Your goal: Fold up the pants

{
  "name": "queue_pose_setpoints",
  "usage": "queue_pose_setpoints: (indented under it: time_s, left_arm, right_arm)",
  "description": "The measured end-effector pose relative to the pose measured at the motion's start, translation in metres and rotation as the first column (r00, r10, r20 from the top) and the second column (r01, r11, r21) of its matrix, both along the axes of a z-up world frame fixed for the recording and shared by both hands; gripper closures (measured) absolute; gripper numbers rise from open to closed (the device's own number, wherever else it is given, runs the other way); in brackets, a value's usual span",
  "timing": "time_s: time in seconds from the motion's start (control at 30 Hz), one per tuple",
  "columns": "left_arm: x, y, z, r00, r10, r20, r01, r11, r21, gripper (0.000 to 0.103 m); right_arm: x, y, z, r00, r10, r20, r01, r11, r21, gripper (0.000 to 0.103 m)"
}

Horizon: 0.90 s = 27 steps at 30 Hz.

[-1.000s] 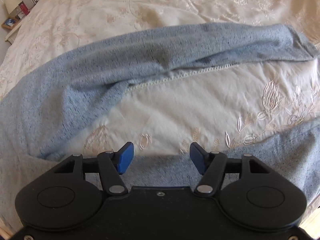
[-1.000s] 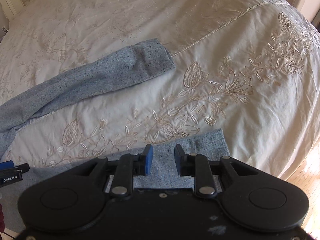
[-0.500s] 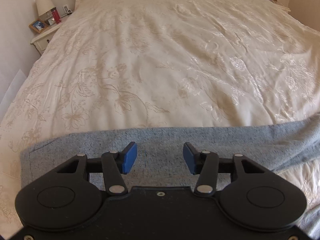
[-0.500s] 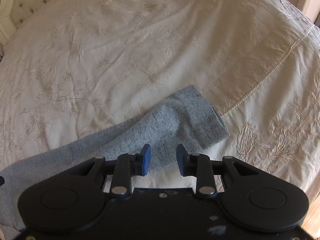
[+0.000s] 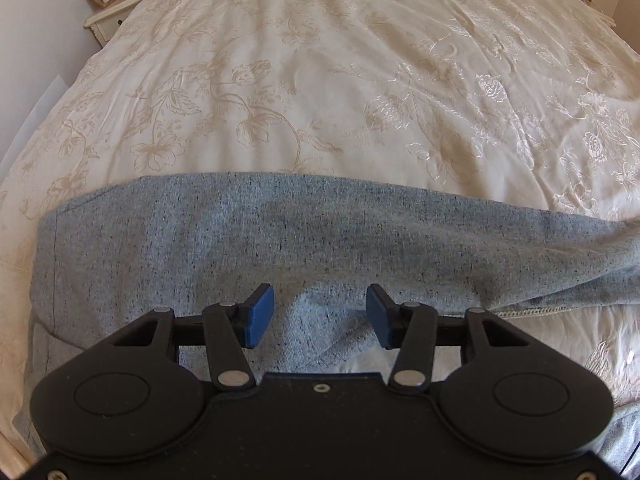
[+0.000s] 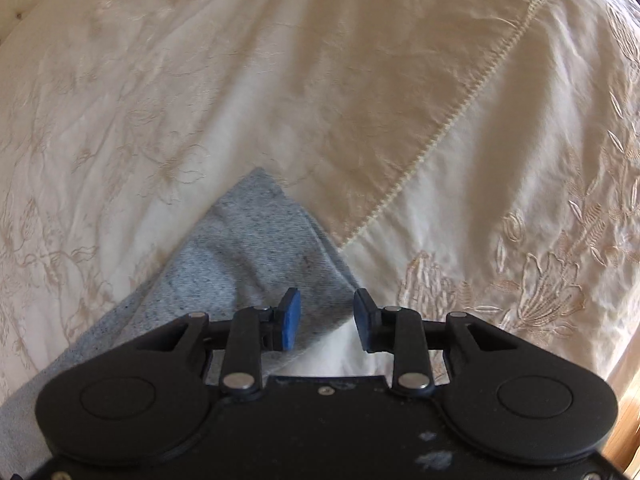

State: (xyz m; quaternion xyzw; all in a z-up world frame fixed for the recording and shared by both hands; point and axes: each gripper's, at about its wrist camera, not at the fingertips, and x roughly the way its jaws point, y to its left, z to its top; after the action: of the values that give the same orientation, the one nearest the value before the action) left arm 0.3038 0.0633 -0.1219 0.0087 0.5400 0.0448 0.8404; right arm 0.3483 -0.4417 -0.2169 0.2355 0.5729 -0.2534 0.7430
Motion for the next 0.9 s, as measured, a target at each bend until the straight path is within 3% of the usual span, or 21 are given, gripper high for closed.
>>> queue_pose_setpoints:
  time_s: [0.27,0.3,0.33,0.4,0.47,0.53,0.67,0.77,0.83,0.9]
  left_arm:
    - [-0.009,-0.023,0.002,1.0,-0.007,-0.007,0.007,1.0,0.005,0.047]
    - [-0.009,-0.025,0.003,1.0,-0.011,-0.004,0.011,1.0,0.009,0.047]
    - [-0.01,-0.027,0.004,1.0,-0.013,-0.001,0.013,1.0,0.012,0.047]
    - [-0.01,-0.029,0.005,1.0,-0.014,-0.001,0.014,1.0,0.015,0.047]
    - [-0.009,-0.029,0.006,1.0,-0.017,0.002,0.017,1.0,0.018,0.047]
    - [-0.007,-0.029,0.008,1.0,-0.024,0.009,0.024,0.999,0.029,0.047]
    - [0.0,-0.027,0.01,1.0,-0.027,0.015,0.026,0.999,0.044,0.047]
    - [0.009,-0.022,0.01,1.0,-0.022,0.006,0.022,0.999,0.045,0.047]
    - [0.017,-0.019,0.01,1.0,-0.024,0.001,0.024,0.999,0.041,0.047]
    - [0.026,-0.017,0.01,1.0,-0.027,-0.001,0.027,0.999,0.044,0.047]
  right_arm:
    - [-0.01,-0.024,-0.017,0.997,-0.053,0.063,0.043,0.987,0.157,0.068]
    - [-0.009,-0.021,-0.016,0.995,-0.034,0.089,0.019,0.986,0.165,0.079]
    - [-0.007,-0.016,-0.014,0.993,0.009,0.115,-0.027,0.987,0.157,0.097]
    - [0.002,0.005,-0.004,0.979,0.177,0.101,-0.183,0.982,0.053,0.1]
    - [0.01,0.021,0.007,0.932,0.363,0.018,-0.358,0.926,-0.121,0.1]
    - [0.011,0.019,0.009,0.907,0.42,-0.031,-0.417,0.886,-0.204,0.1]
    - [0.013,-0.008,-0.002,0.937,0.345,-0.053,-0.349,0.924,-0.158,0.097]
    - [0.01,-0.022,0.003,0.954,0.293,-0.06,-0.299,0.944,-0.139,0.081]
    - [0.013,-0.02,0.018,0.962,0.274,0.004,-0.27,0.95,-0.157,0.078]
    - [0.022,-0.019,0.03,0.964,0.254,0.08,-0.245,0.964,-0.102,0.075]
